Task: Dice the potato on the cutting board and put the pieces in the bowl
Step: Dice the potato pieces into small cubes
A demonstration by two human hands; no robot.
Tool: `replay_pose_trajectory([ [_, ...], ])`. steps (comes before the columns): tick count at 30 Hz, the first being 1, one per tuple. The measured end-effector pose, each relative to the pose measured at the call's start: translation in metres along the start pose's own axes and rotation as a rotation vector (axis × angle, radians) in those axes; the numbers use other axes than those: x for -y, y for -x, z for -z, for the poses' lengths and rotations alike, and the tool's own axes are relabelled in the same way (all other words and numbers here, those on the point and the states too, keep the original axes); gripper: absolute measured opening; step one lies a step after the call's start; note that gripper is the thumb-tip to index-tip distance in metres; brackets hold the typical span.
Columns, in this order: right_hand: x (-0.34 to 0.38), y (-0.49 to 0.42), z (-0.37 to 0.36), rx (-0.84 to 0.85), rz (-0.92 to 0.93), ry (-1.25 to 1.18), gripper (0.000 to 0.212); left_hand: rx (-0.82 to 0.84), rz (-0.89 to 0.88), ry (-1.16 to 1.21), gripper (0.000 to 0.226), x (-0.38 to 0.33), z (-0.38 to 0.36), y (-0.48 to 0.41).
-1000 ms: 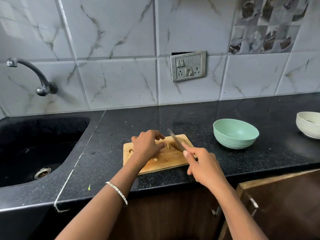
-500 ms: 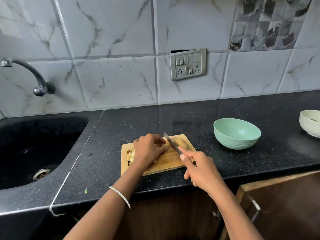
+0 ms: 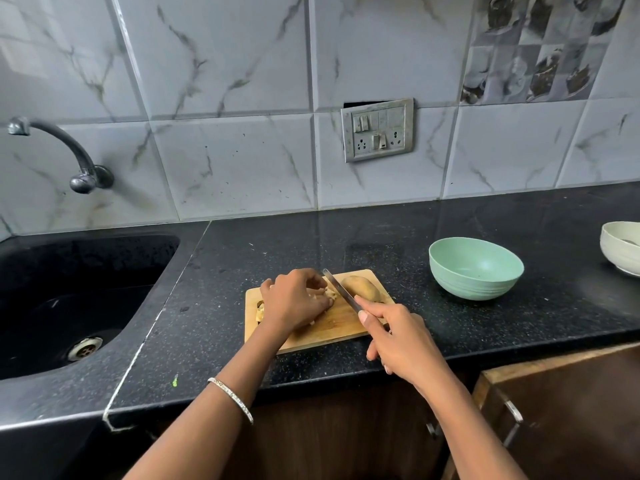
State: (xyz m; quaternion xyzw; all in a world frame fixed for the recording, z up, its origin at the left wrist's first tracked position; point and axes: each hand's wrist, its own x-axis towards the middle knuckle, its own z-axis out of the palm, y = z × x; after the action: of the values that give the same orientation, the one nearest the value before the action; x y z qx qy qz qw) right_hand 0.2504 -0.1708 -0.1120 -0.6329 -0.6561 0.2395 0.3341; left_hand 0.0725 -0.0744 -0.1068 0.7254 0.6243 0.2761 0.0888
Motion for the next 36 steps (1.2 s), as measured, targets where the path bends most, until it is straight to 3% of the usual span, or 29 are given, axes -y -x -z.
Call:
replay_pose_trajectory([
  [4, 0.006, 0.0, -0.002, 0.007, -0.004, 0.008, 0.038, -0.006, 0.043, -0.018, 0.034, 0.0, -0.001, -0.004],
  [17, 0.005, 0.002, -0.005, 0.031, -0.04, 0.044, 0.039, -0.026, 0.088, -0.015, 0.025, 0.0, -0.004, -0.005],
  [25, 0.004, 0.002, 0.0, -0.011, -0.023, 0.053, 0.039, 0.02, 0.137, -0.051, 0.034, 0.0, -0.001, -0.007],
  [36, 0.011, 0.004, -0.011, 0.016, -0.027, 0.069, 0.038, -0.019, 0.141, -0.053, 0.012, 0.004, -0.004, -0.007],
])
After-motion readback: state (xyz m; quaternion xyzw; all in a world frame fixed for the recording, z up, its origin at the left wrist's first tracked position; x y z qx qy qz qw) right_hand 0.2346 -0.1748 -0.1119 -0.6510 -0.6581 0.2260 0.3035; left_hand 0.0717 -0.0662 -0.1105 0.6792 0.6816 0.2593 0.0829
